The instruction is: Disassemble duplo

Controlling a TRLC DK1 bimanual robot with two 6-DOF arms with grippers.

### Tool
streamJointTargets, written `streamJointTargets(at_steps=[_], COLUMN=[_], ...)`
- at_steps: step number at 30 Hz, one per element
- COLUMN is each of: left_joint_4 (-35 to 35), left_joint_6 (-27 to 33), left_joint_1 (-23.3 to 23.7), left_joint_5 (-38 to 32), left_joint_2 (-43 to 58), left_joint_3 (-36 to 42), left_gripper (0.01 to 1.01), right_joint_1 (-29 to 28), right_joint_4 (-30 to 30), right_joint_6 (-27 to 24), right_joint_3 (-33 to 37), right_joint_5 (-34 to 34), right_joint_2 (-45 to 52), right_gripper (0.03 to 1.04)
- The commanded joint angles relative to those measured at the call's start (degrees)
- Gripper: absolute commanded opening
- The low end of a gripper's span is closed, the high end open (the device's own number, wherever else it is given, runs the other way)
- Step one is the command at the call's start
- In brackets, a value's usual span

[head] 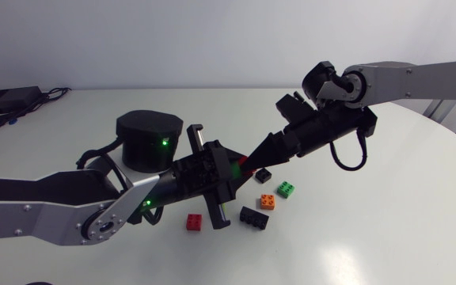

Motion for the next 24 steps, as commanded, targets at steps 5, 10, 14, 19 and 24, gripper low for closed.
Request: streamJointTargets(at_steps=[5,10,14,19,24], left_joint_4=[0.8,0.8,0.7,0.5,0.2], left_joint_6=[-0.1,-0.2,-0.1,-0.2,-0.1], left_joint_1=[-0.8,-0.9,-0.8,-0.7,-0.4], left_joint_5=[-0.6,-0.7,-0.8,-1.8,-2.4], left_joint_2=[0.8,0.8,0.8,0.6,-1.6], left_joint_3=[2.0,1.9,1.7,1.0,-0.5], left_gripper=[0.316,0.316,0.320,0.533,0.790], right_joint_1=[1.6,1.6,2.0,2.2,0.8], right_joint_4=[0.6,1.3,1.5,1.9,2.2], right_joint_6=[1.0,1.0,0.9,1.0,1.2], right_joint_3=[-2.0,-2.4,-3.0,-3.3,-3.2], right_joint_5=[-0.3,-0.3,-0.1,0.4,0.8], right_joint_2=[1.1,0.3,-1.2,-2.1,-2.6], right_gripper=[0.76,0.34,0.29,0.28,0.27])
